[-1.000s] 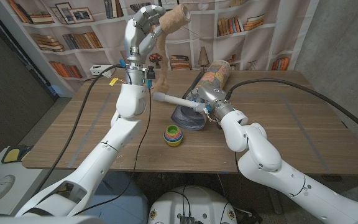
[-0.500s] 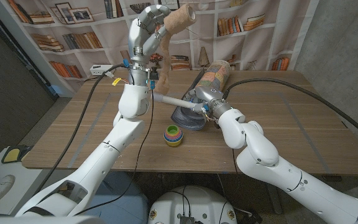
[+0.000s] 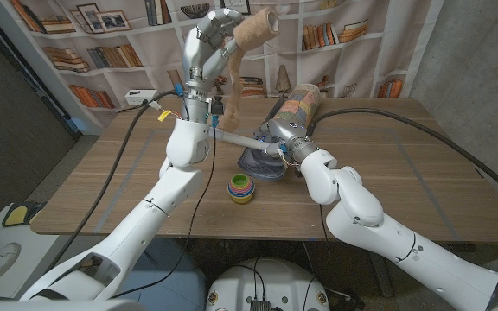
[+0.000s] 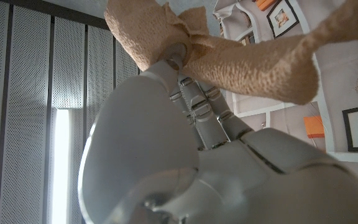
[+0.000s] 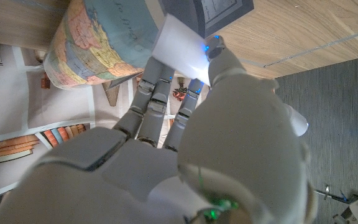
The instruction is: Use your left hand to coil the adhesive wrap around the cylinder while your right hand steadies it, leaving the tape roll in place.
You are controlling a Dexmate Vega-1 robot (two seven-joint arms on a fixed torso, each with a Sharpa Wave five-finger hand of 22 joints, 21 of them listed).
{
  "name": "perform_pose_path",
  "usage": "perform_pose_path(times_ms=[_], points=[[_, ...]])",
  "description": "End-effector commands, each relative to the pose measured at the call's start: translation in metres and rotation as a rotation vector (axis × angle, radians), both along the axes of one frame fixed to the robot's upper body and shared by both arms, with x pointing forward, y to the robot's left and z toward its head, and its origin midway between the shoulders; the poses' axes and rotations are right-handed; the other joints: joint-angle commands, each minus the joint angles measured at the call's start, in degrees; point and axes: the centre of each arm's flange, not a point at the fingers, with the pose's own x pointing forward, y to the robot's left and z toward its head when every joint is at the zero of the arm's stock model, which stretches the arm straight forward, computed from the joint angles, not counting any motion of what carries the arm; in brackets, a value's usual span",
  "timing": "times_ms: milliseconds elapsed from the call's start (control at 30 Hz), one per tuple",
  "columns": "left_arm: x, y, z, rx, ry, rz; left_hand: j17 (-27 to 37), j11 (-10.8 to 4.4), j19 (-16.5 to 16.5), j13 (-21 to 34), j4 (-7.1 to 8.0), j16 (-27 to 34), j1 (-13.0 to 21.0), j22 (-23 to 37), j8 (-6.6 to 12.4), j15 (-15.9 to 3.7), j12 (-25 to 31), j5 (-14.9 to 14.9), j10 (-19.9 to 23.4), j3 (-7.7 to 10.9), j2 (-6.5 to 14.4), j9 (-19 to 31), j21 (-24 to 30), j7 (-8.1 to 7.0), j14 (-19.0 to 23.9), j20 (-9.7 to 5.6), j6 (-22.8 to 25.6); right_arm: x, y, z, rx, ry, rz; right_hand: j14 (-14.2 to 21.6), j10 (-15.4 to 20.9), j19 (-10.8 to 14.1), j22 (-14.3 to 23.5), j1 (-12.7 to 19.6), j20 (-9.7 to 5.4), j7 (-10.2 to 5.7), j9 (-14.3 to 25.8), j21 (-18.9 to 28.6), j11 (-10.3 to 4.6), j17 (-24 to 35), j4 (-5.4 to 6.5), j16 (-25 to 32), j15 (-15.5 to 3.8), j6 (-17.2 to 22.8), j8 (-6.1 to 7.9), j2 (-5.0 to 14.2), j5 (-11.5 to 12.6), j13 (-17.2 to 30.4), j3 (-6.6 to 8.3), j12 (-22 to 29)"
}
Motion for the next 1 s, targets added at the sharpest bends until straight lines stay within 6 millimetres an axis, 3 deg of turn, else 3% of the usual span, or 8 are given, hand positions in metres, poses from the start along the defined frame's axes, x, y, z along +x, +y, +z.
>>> perform_pose_path(times_ms=[33, 1000], points=[[-0.003, -0.005, -0.007, 0.019, 0.009, -0.032, 0.15, -0.25, -0.07, 0.11, 0.2, 0.28, 0.38, 0.06, 0.42, -4.36, 0.36, 0.14, 0.21, -0.21, 0.48, 0.12, 0.17, -0.08, 4.38, 0.14, 0.04, 0.005, 0.005, 0.007, 0.007, -0.003, 0.033, 9.34, 2.51, 0.51, 0.18, 0.32, -3.83, 0.32, 0.1, 0.42, -2.68, 0.02, 1.64, 0.22, -16.05, 0.04, -0.03, 0.46, 0.27, 0.5, 7.04, 0.38], [-0.015, -0.01, -0.015, 0.069, -0.006, -0.095, 0.29, -0.33, -0.14, 0.06, 0.17, 0.18, 0.42, 0.07, 0.59, -4.41, 0.48, 0.1, -0.01, -0.26, 0.54, -0.02, 0.2, -0.07, 4.33, 0.09, 0.09, 0.011, -0.001, 0.019, 0.058, 0.013, 0.058, 9.32, 3.0, 0.64, 0.18, 0.27, -3.81, 0.56, -0.02, 0.46, -2.71, -0.23, 1.68, 0.11, -16.06, -0.04, -0.08, 0.49, 0.32, 0.22, 7.12, 0.43]])
